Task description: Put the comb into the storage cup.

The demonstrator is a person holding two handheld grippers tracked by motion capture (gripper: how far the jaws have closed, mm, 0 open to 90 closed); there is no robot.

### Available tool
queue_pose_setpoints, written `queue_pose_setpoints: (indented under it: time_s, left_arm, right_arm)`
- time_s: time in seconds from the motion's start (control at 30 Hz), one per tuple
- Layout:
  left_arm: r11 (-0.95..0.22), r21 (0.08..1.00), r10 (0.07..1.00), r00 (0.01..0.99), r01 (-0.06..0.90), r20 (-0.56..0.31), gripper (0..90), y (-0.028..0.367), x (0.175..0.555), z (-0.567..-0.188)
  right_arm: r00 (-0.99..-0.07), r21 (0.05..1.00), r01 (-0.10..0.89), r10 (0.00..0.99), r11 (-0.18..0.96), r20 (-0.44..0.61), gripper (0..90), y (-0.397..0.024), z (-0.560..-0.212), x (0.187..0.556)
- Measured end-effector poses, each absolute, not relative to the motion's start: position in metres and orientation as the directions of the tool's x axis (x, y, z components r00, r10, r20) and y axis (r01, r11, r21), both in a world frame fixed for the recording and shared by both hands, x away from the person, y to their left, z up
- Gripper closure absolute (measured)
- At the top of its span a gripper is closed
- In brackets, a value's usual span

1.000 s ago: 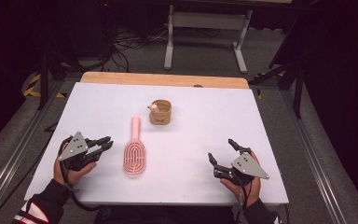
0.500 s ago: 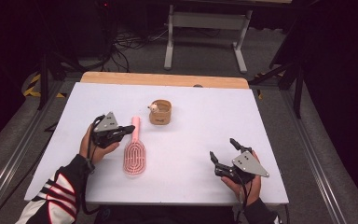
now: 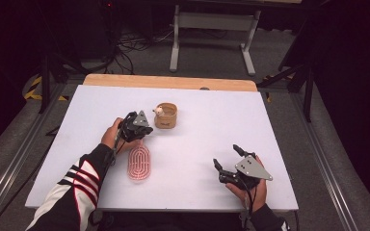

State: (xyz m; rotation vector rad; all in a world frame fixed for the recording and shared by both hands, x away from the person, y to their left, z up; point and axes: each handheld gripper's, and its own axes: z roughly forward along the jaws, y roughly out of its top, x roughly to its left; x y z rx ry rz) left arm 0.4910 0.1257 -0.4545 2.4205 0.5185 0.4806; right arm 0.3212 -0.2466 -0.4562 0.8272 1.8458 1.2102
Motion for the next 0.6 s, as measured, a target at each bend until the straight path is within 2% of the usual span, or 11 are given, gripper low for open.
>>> queue_pose_setpoints:
  time_s: [0.4,0.53,0.6]
  left_arm:
    - [-0.745,0.578,0.521,0.832,0.334,0.191,90.0,0.145,0.497,-0.459]
    - [-0.737,0.554,0.574,0.791,0.387,0.211,89.9,0.168,0.495,-0.457]
    - [-0.708,0.571,0.605,0.774,0.415,0.188,89.6,0.179,0.493,-0.459]
  right_arm:
    - [-0.502,0.932,0.128,0.832,0.34,-0.235,17.8,-0.249,-0.458,0.324]
    - [-0.505,0.928,0.14,0.831,0.344,-0.232,17.7,-0.25,-0.459,0.325]
    - [-0.51,0.925,0.145,0.828,0.352,-0.235,17.6,-0.249,-0.46,0.326]
